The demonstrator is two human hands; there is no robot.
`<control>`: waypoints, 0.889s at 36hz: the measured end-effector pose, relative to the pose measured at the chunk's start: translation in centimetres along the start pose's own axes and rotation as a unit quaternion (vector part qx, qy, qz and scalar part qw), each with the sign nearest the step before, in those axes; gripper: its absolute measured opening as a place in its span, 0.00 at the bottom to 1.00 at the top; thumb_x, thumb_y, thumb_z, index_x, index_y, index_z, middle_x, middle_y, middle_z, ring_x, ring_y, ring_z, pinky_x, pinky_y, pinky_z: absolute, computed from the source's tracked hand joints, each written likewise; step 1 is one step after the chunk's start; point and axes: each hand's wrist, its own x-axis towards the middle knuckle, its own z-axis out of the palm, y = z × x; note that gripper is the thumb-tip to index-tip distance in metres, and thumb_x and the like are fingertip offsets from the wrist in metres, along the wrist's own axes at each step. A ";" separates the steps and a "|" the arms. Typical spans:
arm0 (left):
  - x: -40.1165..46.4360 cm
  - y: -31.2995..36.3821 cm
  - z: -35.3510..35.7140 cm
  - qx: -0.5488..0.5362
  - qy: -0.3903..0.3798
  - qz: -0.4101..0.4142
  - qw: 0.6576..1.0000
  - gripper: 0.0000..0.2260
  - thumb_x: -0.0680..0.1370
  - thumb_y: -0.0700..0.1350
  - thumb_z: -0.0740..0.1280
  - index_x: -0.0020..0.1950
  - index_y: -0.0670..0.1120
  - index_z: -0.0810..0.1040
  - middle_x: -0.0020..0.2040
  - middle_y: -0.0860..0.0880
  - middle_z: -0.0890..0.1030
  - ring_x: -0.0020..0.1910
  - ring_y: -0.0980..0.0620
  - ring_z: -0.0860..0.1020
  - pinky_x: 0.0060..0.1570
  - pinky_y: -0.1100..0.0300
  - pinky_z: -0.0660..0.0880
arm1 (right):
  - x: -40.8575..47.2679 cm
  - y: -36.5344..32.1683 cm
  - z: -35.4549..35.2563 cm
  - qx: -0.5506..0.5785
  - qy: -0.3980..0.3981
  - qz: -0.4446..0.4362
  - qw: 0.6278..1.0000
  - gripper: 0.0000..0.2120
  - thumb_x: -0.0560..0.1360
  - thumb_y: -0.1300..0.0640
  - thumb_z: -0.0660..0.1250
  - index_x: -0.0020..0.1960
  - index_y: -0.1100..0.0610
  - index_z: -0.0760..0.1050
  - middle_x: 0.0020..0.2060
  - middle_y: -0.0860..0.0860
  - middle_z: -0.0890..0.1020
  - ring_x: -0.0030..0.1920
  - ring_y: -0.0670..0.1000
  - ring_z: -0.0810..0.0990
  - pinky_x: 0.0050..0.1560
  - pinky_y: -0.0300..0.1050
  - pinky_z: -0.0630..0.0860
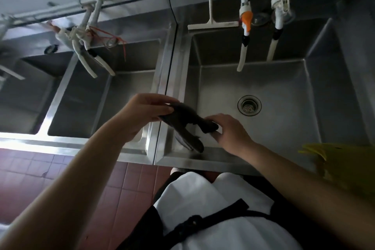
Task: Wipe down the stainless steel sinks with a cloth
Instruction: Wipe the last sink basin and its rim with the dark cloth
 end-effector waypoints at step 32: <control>-3.2 -7.8 -14.7 0.269 -0.091 0.195 0.939 0.14 0.77 0.40 0.70 0.56 0.59 0.81 0.48 0.62 0.84 0.49 0.64 0.82 0.54 0.62 0.79 | 0.2 -12.6 4.8 0.065 0.160 0.154 0.973 0.10 0.73 0.69 0.66 0.43 0.61 0.86 0.32 0.52 0.84 0.35 0.49 0.80 0.35 0.39 0.71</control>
